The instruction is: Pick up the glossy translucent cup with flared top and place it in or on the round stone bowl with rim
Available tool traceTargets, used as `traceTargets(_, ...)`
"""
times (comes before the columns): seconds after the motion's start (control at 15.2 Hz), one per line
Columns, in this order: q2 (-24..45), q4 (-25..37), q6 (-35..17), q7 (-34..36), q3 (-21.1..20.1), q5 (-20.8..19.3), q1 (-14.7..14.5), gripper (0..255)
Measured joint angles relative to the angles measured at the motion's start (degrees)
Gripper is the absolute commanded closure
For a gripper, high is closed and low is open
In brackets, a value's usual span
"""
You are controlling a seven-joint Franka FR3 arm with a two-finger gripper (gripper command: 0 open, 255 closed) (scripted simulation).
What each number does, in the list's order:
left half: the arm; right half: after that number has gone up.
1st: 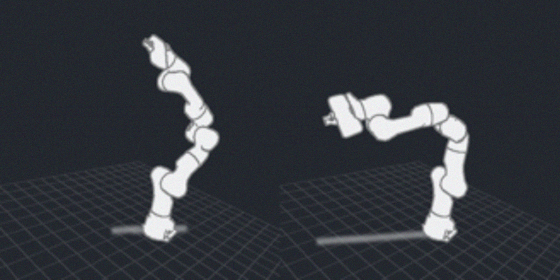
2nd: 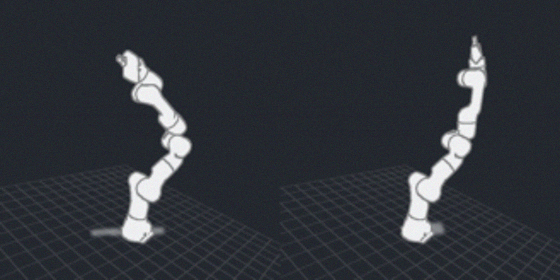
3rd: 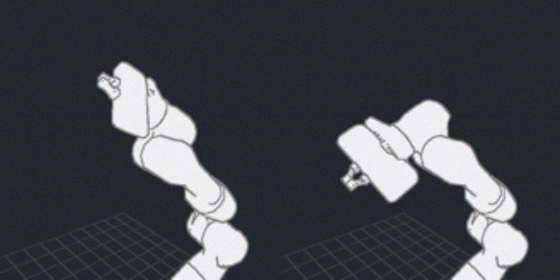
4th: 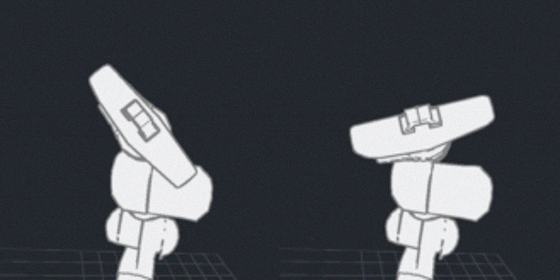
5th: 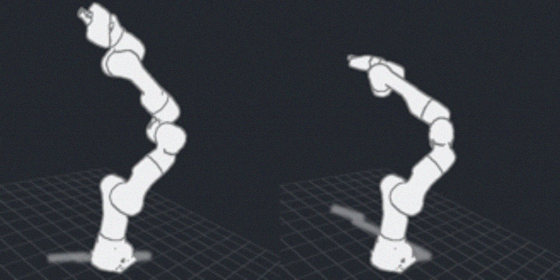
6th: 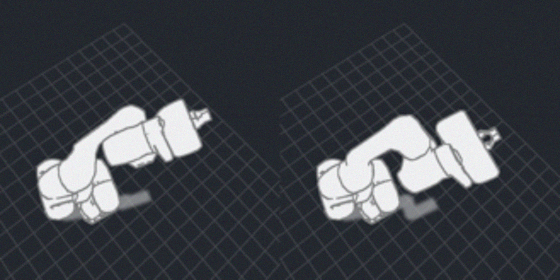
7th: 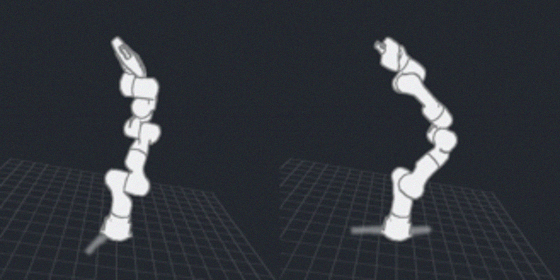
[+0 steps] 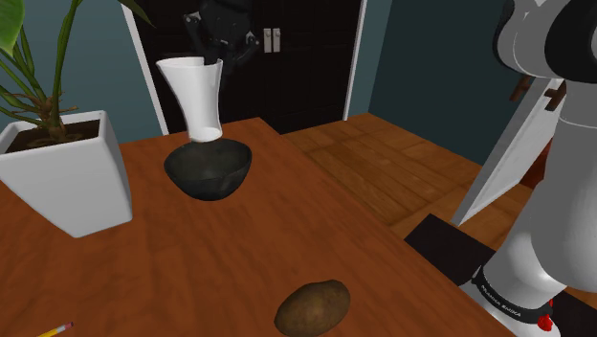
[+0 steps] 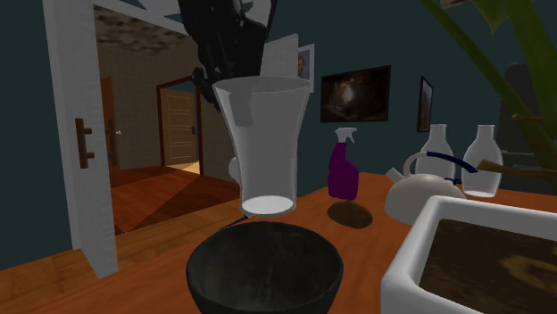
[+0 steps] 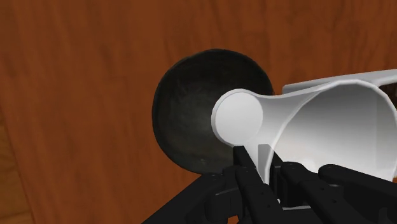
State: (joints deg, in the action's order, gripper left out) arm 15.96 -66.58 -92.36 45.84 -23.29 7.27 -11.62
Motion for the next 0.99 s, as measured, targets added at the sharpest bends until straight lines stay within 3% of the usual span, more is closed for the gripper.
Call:
traceTargets(0.53, -2.82, -10.37, -7.48, -1.96, 0.17, 1.42, 1.09, 255)
traceTargets(0.99, -3.23, -11.77, -8.48, -2.24, 0.19, 1.63, 1.23, 255)
